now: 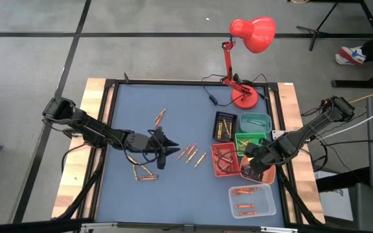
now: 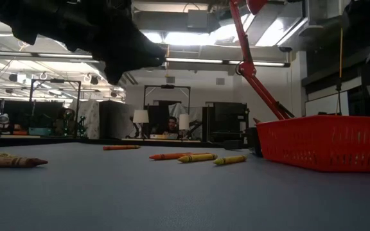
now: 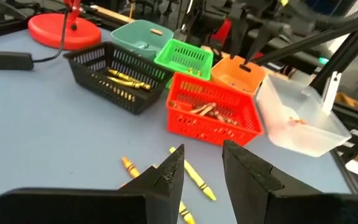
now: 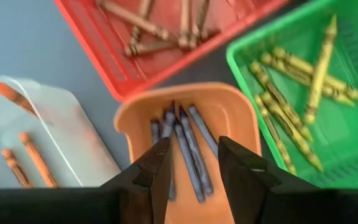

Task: Sort crayons
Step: Put the orange crayon into the transparent bin

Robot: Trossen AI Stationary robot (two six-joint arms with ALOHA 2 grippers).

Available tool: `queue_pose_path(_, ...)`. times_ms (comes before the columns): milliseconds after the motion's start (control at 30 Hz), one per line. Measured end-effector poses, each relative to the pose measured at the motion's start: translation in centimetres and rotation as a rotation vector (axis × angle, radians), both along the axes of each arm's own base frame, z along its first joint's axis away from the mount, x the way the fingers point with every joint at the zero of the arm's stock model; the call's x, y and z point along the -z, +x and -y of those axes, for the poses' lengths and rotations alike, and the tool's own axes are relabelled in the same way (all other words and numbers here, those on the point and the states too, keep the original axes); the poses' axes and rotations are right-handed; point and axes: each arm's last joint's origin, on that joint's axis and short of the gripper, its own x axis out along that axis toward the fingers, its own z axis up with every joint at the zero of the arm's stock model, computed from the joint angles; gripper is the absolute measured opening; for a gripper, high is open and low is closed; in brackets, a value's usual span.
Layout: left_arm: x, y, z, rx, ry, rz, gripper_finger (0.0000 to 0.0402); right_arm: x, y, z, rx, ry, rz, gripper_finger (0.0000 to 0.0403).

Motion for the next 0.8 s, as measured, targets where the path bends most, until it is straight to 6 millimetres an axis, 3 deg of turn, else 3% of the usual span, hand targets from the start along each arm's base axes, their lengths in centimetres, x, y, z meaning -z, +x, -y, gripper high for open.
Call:
queue_pose_path(167, 0.8, 0.2, 0.0, -0.021, 0.015, -0.033, 0.0096, -0.3, 0.8, -0.4, 0.015, 0.012, 0.11, 0.0131)
queue_pose_path(533, 6.5, 1.9, 0.8, -0.011, 0.04, -0.144, 0.0096, -1.2, 2.4, -1.2, -0.061, 0.015, 0.338, 0.0131)
queue_pose_path(800, 8.9, 3.9, 1.3, 0.004, 0.144, -0.218, 0.0096, -1.6, 3.0, -1.3, -0.074, -0.031, 0.432, 0.0131)
